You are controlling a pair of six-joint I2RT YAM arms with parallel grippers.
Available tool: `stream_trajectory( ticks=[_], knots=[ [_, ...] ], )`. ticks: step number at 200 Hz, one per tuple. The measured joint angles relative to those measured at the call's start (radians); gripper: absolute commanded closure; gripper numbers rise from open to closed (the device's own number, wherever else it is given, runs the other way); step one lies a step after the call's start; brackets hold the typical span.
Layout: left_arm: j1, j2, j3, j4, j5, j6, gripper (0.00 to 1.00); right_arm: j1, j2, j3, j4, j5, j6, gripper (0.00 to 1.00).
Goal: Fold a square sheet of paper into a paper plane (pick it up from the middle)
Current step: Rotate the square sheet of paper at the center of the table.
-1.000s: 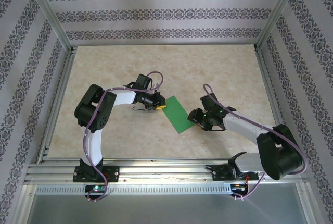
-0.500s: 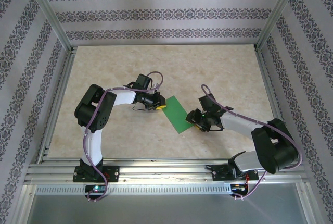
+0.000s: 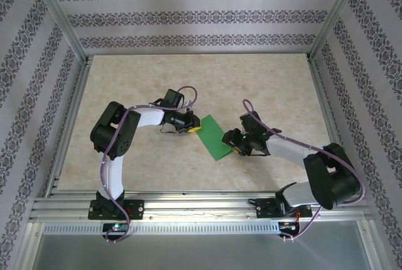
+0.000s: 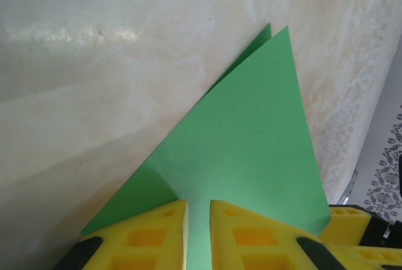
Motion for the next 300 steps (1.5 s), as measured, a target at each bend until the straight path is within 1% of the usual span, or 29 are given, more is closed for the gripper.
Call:
stream_trajectory(
  ticks=[35, 61, 104, 142, 178, 199, 212, 226, 239, 254, 270, 300],
  knots=[
    [0.0, 0.002, 0.002, -0.002, 0.001, 0.003, 0.84, -0.023, 0.007, 0.042, -0.012, -0.047, -0.099, 0.48],
    [0.0, 0.006, 0.008, -0.004, 0.004, 0.006, 0.84, -0.053, 0.048, 0.104, -0.012, -0.101, -0.19, 0.47],
    [0.0, 0.007, 0.01, -0.006, 0.005, 0.011, 0.84, -0.105, 0.167, 0.182, -0.024, -0.229, -0.311, 0.5],
    [0.0, 0.007, 0.012, -0.01, 0.005, 0.012, 0.84, -0.121, 0.256, 0.228, -0.039, -0.298, -0.352, 0.54],
    [0.0, 0.009, 0.018, -0.02, 0.008, 0.022, 0.84, -0.139, 0.311, 0.254, -0.049, -0.353, -0.39, 0.7],
    [0.0, 0.01, 0.024, -0.03, 0.008, 0.03, 0.83, -0.15, 0.341, 0.275, -0.055, -0.377, -0.406, 0.81],
    [0.0, 0.01, 0.024, -0.031, 0.011, 0.037, 0.79, -0.157, 0.355, 0.283, -0.054, -0.39, -0.417, 0.89],
    [-0.001, 0.006, 0.025, -0.029, 0.02, 0.045, 0.72, -0.162, 0.362, 0.285, -0.055, -0.401, -0.416, 0.95],
    [-0.002, -0.002, 0.024, -0.029, 0.023, 0.054, 0.66, -0.163, 0.362, 0.285, -0.051, -0.407, -0.41, 0.96],
    [-0.006, -0.02, 0.011, -0.028, 0.019, 0.06, 0.62, -0.163, 0.358, 0.278, -0.037, -0.406, -0.382, 0.98],
    [-0.006, -0.065, -0.023, -0.026, 0.011, 0.063, 0.6, -0.163, 0.33, 0.244, -0.008, -0.393, -0.332, 0.99],
    [-0.006, -0.177, -0.084, -0.007, 0.002, 0.065, 0.59, -0.147, 0.218, 0.123, 0.089, -0.33, -0.154, 1.0]
  ],
)
